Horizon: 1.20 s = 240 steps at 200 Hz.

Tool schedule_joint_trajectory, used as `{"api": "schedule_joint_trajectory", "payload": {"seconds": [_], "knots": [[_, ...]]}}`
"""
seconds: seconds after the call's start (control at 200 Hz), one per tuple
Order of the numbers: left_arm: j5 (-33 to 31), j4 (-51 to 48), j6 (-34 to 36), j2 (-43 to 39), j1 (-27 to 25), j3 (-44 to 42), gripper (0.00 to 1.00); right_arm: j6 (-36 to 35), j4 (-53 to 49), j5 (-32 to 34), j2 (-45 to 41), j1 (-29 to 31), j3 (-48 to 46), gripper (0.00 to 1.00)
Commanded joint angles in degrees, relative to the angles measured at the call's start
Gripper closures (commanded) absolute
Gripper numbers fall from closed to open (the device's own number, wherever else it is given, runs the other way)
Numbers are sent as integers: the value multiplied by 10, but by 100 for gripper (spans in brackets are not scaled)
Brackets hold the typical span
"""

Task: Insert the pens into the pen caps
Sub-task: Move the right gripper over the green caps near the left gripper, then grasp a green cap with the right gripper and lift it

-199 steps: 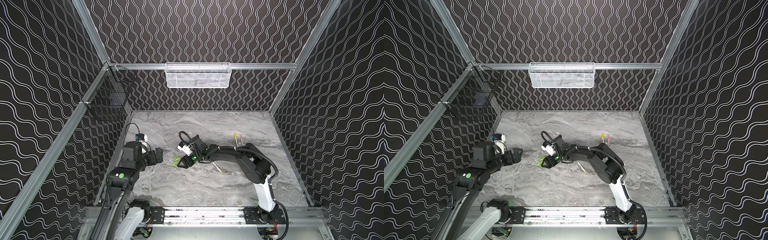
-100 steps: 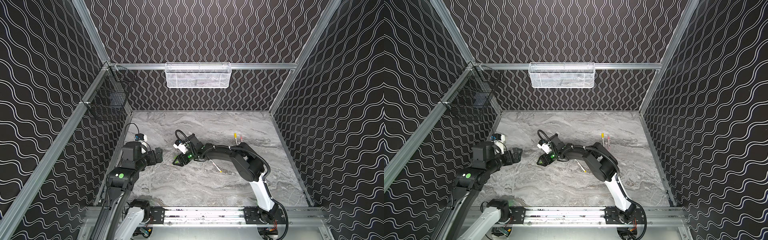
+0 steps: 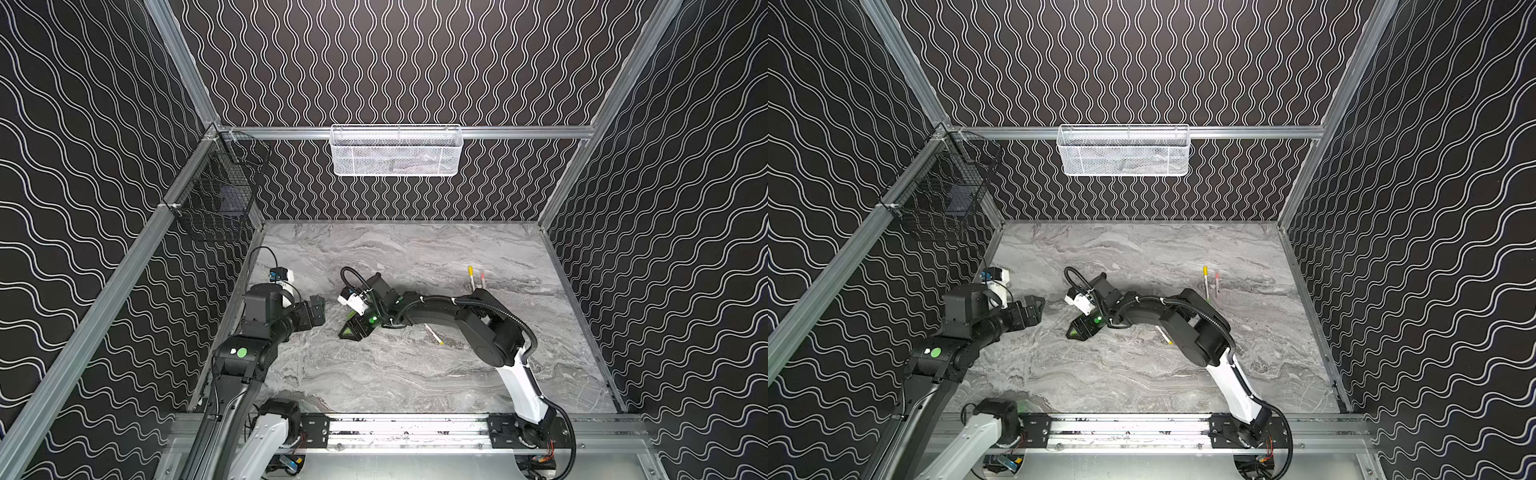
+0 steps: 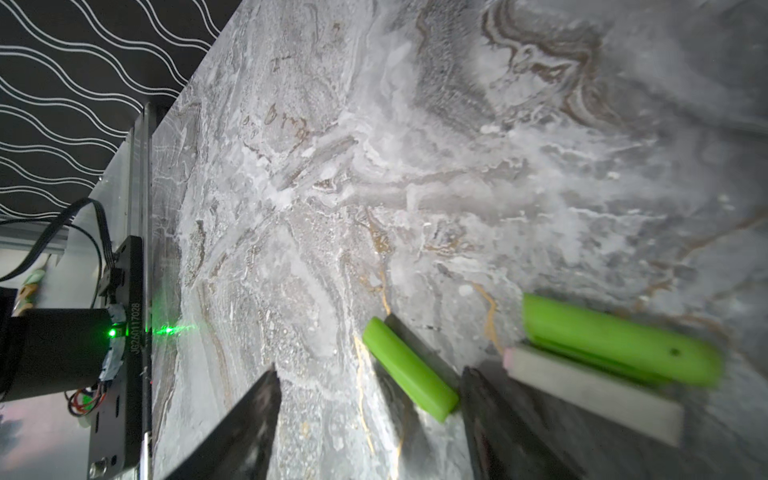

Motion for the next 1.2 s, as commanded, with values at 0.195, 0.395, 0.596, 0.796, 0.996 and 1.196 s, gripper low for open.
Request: {"api": "schedule_joint_trajectory", "payload": {"seconds": [0.195, 0.395, 0.596, 0.796, 0.996, 1.196], "knots": [[-3, 12, 4, -3, 2, 3, 1, -33, -63, -5, 5, 21, 14, 39], [-3, 12, 5, -4, 2, 3, 1, -58, -77, -2, -6, 36, 7, 48], [-5, 11, 5, -4, 2, 3, 1, -51, -77, 63, -5, 41, 7, 48], [-7, 10, 4, -6, 2, 3, 2, -52, -109, 148, 7, 57, 24, 58], [-11, 9, 3, -9, 2, 4, 1, -52, -113, 202, 5, 71, 13, 65], [-22, 6, 1, -17, 2, 5, 2, -53, -121, 236, 2, 83, 8, 76]]}}
